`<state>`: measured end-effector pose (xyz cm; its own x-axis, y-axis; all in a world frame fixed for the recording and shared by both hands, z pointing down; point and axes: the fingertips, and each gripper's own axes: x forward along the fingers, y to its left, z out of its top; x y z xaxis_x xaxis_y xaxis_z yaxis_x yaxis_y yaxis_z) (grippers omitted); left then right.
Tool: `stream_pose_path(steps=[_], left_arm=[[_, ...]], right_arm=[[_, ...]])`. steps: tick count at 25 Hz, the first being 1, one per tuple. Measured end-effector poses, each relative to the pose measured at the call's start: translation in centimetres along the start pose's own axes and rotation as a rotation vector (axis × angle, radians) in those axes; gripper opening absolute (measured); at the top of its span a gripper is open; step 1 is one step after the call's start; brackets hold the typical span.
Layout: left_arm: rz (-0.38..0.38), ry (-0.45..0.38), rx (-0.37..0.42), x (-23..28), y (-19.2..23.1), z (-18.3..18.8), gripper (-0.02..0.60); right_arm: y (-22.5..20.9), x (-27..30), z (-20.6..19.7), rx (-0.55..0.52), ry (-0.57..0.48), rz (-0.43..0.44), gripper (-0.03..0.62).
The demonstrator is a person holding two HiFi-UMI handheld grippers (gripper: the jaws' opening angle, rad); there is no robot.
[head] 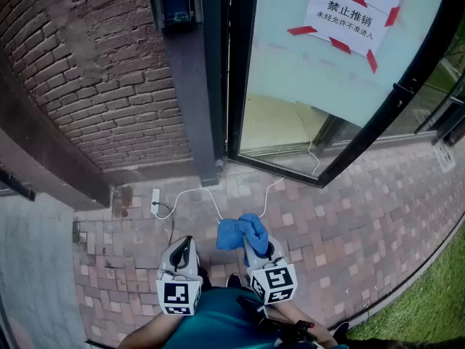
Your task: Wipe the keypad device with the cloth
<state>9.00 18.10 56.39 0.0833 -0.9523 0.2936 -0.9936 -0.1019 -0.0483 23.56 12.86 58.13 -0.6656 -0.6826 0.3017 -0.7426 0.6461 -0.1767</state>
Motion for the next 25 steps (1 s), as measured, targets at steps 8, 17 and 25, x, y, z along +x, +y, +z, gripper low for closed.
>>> stream_pose_path(steps=[8,17,25], left_arm=[[-0.058,-0.002,-0.042,6.2,3.7,0.5,0.003],[-0.164,-0.065,-0.026,16.1,12.2,5.5,0.003],[-0.213,-0.169,0.007,22.3,20.2,11.4,0.003]], right_arm=[[-1.3,5.7,1.5,-0.005,0.013,-0.055,0.047],[-1.7,15.8,7.2,-0.023,-0.013,-0.126,0.048],[-1.5,23.0,13.4,-0.065,-0.076,-0.171,0.048]])
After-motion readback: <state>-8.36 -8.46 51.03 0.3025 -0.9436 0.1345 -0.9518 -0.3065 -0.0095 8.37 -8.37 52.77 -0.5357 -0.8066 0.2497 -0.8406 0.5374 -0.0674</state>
